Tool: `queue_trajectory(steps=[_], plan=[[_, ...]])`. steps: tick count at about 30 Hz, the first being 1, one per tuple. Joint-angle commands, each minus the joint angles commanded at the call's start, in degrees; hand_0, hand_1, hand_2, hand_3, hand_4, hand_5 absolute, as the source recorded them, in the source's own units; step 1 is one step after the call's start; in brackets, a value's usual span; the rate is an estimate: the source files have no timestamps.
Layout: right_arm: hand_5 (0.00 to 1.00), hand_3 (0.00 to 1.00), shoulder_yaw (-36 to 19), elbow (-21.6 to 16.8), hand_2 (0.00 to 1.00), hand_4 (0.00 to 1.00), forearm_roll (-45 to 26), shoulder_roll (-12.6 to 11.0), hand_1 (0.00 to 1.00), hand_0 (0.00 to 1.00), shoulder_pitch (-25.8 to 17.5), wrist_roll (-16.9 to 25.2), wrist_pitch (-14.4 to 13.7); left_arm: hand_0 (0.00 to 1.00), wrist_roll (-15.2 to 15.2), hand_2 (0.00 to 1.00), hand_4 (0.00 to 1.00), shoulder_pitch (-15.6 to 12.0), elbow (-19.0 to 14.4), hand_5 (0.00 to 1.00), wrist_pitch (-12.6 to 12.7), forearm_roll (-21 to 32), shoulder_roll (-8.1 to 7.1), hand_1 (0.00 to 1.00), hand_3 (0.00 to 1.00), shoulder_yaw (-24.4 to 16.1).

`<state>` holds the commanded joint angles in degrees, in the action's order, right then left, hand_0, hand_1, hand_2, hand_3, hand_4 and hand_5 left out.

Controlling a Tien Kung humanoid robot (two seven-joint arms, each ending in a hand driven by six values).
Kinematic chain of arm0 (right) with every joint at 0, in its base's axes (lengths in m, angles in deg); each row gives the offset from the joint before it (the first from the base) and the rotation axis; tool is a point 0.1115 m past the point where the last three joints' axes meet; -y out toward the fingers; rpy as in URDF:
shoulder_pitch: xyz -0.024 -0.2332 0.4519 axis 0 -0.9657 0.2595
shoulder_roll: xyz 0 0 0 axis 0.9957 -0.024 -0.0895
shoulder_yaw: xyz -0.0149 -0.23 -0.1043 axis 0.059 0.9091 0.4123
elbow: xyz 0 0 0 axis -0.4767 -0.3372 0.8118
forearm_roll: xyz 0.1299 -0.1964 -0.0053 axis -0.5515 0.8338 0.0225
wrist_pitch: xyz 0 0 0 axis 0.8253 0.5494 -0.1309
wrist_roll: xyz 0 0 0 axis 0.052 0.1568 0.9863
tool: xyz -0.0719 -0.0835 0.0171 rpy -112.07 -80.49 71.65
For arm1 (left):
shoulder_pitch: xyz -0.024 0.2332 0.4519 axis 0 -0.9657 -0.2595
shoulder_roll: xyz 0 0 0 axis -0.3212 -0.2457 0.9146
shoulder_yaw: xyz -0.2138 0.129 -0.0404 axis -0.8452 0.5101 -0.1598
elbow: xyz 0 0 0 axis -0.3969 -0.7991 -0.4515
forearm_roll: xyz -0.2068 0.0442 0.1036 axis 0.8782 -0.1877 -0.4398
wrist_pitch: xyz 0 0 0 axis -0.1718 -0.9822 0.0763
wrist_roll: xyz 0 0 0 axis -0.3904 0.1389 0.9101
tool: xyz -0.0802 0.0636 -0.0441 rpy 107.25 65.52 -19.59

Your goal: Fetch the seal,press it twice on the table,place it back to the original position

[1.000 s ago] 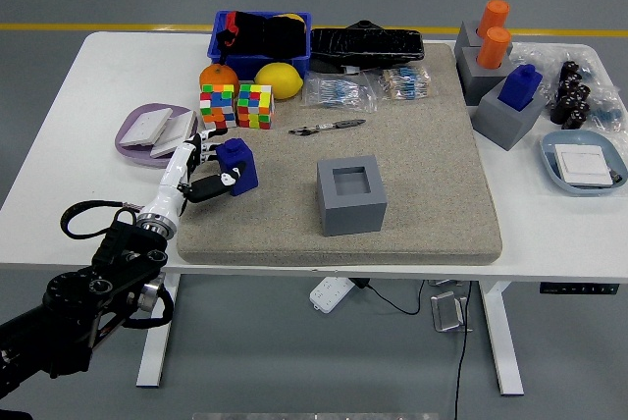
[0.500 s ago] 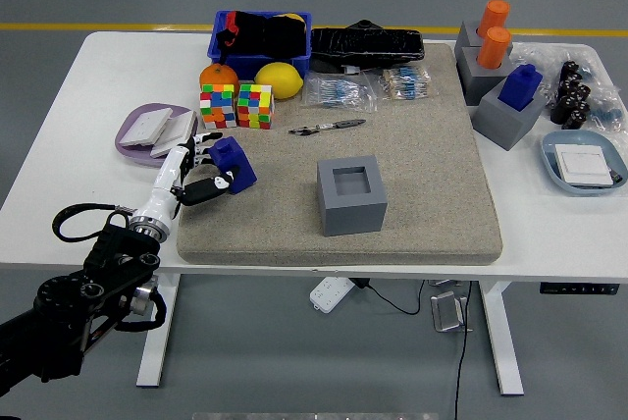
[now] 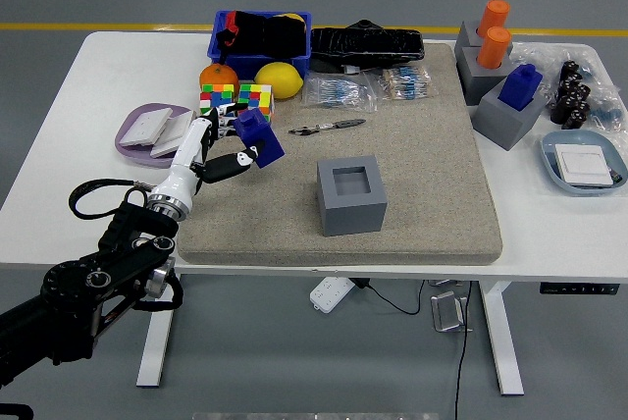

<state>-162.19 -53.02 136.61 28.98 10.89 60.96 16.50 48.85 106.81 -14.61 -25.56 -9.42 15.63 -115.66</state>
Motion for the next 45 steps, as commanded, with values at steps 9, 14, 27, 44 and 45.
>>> queue_trajectory(steps=[9,14,27,44,45], plan=[[0.524,0.739,0.35,0.00,0.731,0.838,-0.50,-0.02,0.746,0.884,0.23,0.04,0.02,0.827,-4.90,0.466,0.558,4.63,-8.85,0.002,-2.09,-4.66,-0.47,0.577,0.798,1.85],[0.525,0.740,0.51,0.00,0.731,0.839,-0.61,-0.14,0.746,0.884,0.23,0.00,0.01,0.827,-6.26,0.466,0.556,7.10,-10.33,0.002,-2.93,-4.68,-0.47,0.576,0.799,5.34],[0.525,0.740,0.44,0.00,0.732,0.840,-0.64,-0.11,0.746,0.884,0.31,-0.09,0.02,0.829,-6.81,0.468,0.558,9.47,-9.45,0.002,-3.00,-5.36,0.49,0.578,0.799,10.83],[0.526,0.740,1.26,0.00,0.732,0.841,-1.03,-0.35,0.746,0.884,0.56,-0.05,0.05,0.831,-6.78,0.465,0.556,10.98,-6.82,0.002,-2.82,-5.07,1.11,0.575,0.797,15.06],[0.526,0.740,1.26,0.00,0.732,0.841,-1.02,-0.36,0.746,0.884,0.57,-0.06,0.05,0.831,-6.78,0.465,0.556,11.01,-6.74,0.002,-2.82,-5.13,1.15,0.575,0.797,15.13]])
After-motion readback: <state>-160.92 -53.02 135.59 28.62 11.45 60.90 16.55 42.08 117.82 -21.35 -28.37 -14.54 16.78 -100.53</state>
